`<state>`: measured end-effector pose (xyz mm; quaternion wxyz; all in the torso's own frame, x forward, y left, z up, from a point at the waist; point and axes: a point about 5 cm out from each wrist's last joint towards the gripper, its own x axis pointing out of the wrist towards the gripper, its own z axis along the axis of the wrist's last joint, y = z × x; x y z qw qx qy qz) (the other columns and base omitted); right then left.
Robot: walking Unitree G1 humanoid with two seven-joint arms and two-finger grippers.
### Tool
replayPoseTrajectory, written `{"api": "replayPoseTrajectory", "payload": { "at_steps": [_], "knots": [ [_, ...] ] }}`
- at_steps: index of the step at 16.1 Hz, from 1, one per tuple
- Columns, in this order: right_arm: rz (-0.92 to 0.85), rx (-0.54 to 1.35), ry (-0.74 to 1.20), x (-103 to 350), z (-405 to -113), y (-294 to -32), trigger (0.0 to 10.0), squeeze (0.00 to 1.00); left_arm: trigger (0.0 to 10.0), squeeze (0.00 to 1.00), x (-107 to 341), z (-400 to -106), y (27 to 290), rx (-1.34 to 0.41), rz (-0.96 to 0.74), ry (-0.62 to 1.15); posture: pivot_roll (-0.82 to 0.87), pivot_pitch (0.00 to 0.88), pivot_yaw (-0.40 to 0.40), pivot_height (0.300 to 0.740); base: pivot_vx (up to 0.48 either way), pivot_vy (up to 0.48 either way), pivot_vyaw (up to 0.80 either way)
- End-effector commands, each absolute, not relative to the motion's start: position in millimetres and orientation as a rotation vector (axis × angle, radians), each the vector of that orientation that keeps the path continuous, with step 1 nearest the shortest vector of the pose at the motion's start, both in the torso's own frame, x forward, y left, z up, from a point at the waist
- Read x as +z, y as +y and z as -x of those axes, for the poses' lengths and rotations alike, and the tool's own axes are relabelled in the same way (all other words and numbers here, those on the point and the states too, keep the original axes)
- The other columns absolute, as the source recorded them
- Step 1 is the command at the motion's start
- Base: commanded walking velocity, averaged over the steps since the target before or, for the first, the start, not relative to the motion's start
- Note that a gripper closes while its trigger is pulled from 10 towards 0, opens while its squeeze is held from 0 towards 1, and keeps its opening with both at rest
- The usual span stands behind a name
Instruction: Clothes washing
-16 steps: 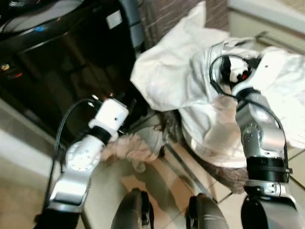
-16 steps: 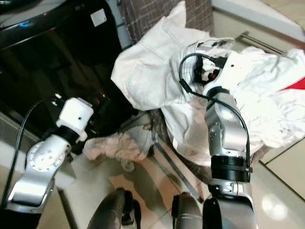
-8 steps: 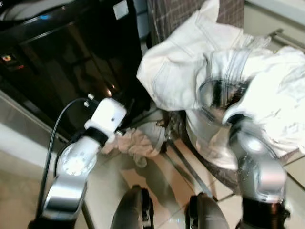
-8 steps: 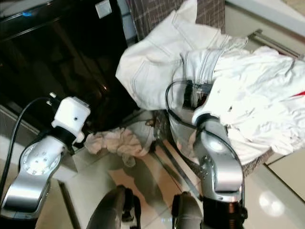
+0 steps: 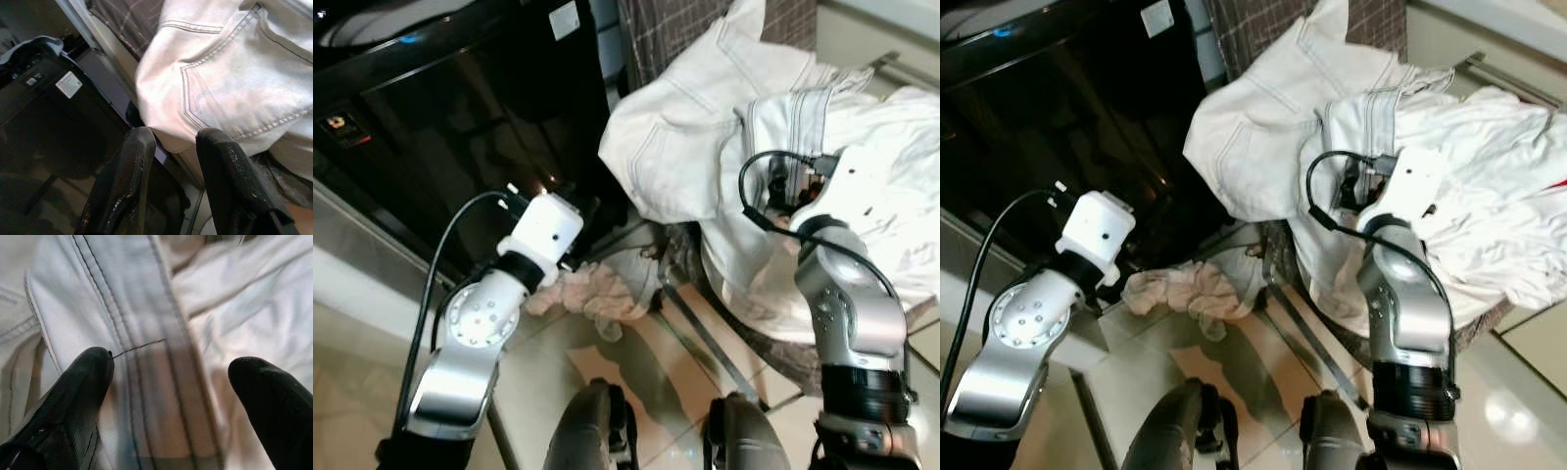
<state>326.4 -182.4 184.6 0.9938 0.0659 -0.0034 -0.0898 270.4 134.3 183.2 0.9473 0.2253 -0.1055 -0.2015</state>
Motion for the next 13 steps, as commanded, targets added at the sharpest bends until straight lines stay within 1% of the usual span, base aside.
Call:
{"api": "replayPoseTrajectory", "payload": {
  "at_steps": [1, 4, 6, 7, 8, 9, 12, 13],
  "knots": [
    [-0.187, -0.122, 0.042, 173, -340, -177, 10.0, 0.00, 10.0, 0.00, 185, -265, 142, -0.405, -0.484, -0.201, 0.13, 0.227, 0.164, 0.679, 0.000, 0.000, 0.00],
    [-0.309, -0.062, 0.094, 164, -362, -175, 10.0, 0.00, 10.0, 0.00, 188, -264, 146, -0.388, -0.498, -0.203, 0.16, 0.219, 0.155, 0.679, 0.000, 0.000, 0.00],
    [-0.420, 0.073, 0.082, 175, -374, -164, 10.0, 0.00, 10.0, 0.00, 191, -264, 146, -0.367, -0.500, -0.210, 0.17, 0.210, 0.135, 0.679, 0.000, 0.000, 0.00],
    [-0.428, 0.094, 0.069, 179, -376, -162, 10.0, 0.00, 10.0, 0.00, 192, -264, 146, -0.363, -0.501, -0.211, 0.17, 0.209, 0.131, 0.679, 0.000, 0.000, 0.00],
    [-0.423, 0.107, 0.048, 185, -379, -162, 8.6, 0.00, 10.0, 0.00, 192, -264, 147, -0.355, -0.504, -0.211, 0.17, 0.204, 0.120, 0.679, 0.000, 0.000, 0.00],
    [-0.425, 0.111, 0.027, 188, -382, -161, 0.0, 0.00, 10.0, 0.00, 192, -264, 146, -0.350, -0.503, -0.212, 0.17, 0.201, 0.110, 0.679, 0.000, 0.000, 0.00],
    [-0.425, 0.204, -0.058, 206, -385, -146, 0.0, 0.00, 10.0, 0.00, 192, -266, 145, -0.340, -0.500, -0.218, 0.16, 0.192, 0.100, 0.679, 0.000, 0.000, 0.00],
    [-0.426, 0.209, -0.064, 207, -385, -145, 0.0, 0.00, 10.0, 0.00, 192, -266, 144, -0.341, -0.501, -0.220, 0.16, 0.192, 0.100, 0.679, 0.000, 0.000, 0.00]
  ]
}}
